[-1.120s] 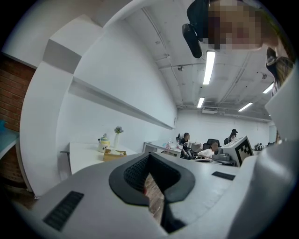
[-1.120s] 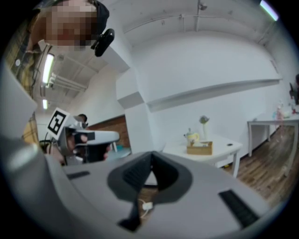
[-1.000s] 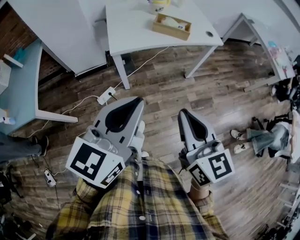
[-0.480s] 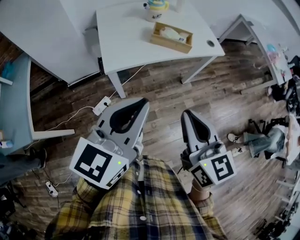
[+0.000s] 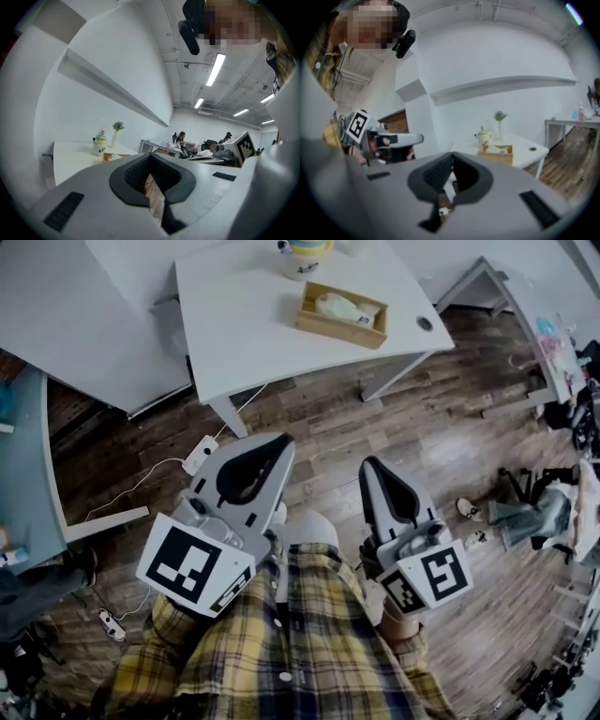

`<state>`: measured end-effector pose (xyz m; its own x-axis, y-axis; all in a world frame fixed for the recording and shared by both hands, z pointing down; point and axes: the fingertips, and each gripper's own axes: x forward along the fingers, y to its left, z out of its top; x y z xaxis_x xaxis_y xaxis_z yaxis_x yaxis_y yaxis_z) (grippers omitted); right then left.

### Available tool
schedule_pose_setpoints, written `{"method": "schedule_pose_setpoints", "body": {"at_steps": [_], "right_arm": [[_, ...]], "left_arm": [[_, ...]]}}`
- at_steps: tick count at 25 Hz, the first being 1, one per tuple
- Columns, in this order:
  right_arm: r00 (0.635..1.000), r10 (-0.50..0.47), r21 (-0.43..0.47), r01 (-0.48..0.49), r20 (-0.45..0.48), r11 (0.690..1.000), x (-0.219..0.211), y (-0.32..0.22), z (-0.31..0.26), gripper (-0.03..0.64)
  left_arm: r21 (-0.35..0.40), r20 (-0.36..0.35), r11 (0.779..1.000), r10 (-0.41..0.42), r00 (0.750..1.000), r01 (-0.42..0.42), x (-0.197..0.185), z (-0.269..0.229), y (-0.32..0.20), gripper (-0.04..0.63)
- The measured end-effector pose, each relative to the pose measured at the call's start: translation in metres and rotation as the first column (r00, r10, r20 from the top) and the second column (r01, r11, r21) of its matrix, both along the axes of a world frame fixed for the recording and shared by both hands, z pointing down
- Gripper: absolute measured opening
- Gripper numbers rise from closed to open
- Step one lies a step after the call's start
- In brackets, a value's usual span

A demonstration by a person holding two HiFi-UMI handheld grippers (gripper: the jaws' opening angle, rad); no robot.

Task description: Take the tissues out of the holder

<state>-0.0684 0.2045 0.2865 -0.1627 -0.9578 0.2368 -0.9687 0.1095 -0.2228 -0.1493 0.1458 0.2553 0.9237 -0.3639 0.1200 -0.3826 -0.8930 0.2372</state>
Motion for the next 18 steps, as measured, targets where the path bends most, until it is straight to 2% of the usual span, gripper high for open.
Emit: {"method": "schedule_pose_setpoints", "body": {"at_steps": [7, 11, 18], "right_arm": [[1.000, 0.017, -0.021, -0.017, 0.013, 1.000, 0.034, -0.010, 0.009, 0.012], [1.000, -0.020, -0.024, 0.020, 0.013, 0.999, 0.057, -0.035, 0.011, 0.012], [0.996, -0.089, -0.014, 0.089, 0.000, 0.996, 0.122, -0.080, 0.004, 0.012]], "left_arm": [[-0.015, 0.013, 1.000, 0.003, 1.000, -0.003, 0.031, 0.007, -0.012, 0.005], [-0.020, 0.015, 0.999, -0.033, 0.999, 0.034, 0.053, 0.011, -0.038, 0.005], [-0.008, -0.010, 0.995, -0.103, 0.995, 0.103, 0.116, 0.003, -0.080, 0.005]]}}
